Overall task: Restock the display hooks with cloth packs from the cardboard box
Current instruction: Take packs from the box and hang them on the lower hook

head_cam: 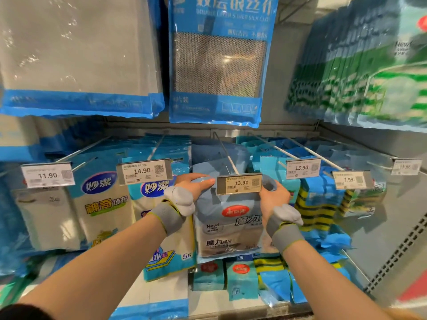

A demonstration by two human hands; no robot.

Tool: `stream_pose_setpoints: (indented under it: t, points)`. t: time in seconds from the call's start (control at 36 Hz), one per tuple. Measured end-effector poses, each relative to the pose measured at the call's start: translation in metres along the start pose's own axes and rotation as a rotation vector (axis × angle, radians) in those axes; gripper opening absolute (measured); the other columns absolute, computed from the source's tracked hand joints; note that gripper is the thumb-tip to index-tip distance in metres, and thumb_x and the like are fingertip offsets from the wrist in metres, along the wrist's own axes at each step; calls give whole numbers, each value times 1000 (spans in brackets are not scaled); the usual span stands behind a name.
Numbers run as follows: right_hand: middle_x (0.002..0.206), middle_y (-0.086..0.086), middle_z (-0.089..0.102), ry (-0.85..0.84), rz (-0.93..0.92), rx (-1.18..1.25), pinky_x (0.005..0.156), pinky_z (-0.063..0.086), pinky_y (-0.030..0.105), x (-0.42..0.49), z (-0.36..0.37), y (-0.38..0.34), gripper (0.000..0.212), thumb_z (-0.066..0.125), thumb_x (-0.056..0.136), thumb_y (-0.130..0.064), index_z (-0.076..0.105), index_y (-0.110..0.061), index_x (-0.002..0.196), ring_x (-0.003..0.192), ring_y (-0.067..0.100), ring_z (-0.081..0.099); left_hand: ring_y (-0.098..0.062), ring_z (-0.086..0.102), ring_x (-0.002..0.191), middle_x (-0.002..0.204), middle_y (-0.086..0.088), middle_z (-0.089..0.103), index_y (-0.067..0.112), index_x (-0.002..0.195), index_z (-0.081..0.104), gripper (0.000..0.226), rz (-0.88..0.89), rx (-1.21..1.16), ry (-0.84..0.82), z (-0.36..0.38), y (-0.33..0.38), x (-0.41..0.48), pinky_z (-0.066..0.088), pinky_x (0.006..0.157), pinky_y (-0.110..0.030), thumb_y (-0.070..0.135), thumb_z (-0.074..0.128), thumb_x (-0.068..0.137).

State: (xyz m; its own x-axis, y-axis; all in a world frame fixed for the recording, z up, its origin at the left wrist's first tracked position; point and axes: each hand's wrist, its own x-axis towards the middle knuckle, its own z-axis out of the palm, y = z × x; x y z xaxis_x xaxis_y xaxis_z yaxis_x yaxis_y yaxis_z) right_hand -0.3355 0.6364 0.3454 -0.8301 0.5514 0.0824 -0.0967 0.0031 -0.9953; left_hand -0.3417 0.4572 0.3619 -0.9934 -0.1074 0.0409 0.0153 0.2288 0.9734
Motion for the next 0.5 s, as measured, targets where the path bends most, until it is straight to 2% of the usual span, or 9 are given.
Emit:
stream_pose_setpoints:
  t: [0.06,0.17,0.28,0.39,0.5]
  points:
    - [105,18,66,-7,-6,-23,78,44,28,3,1,2,18,59,88,-2,63,6,103,88,17,53,-21,59,100,115,-10,65,11,110,68,31,-9,13,3,0,0,1,44,86,-26,23,70,81]
    - [102,8,63,-39,4,-19,80,45,27,1,1,8,25,62,86,-1,65,-1,110,91,17,56,-19,56,99,114,-6,64,16,110,68,30,-37,-26,-24,-1,-2,-1,44,90,-29,26,68,83]
    - [99,5,59,-115,-11,-104,78,44,26,2,0,16,27,61,87,-5,63,-4,115,92,18,55,-27,60,107,114,-8,66,25,93,71,13,-98,-87,-9,-9,-7,-3,46,101,-45,26,71,80]
    - [101,11,63,-92,-60,-146,81,49,31,9,3,16,25,58,87,1,64,-2,111,94,25,60,-29,62,106,112,-8,68,32,81,71,7,-137,-119,7,-8,-11,-1,47,100,-46,31,75,75]
    - [109,17,66,-19,-66,-112,93,51,45,20,4,12,23,62,87,-5,63,-2,110,96,26,60,-27,59,111,117,-7,66,23,104,71,26,-101,-118,17,-1,4,0,45,102,-45,30,71,80]
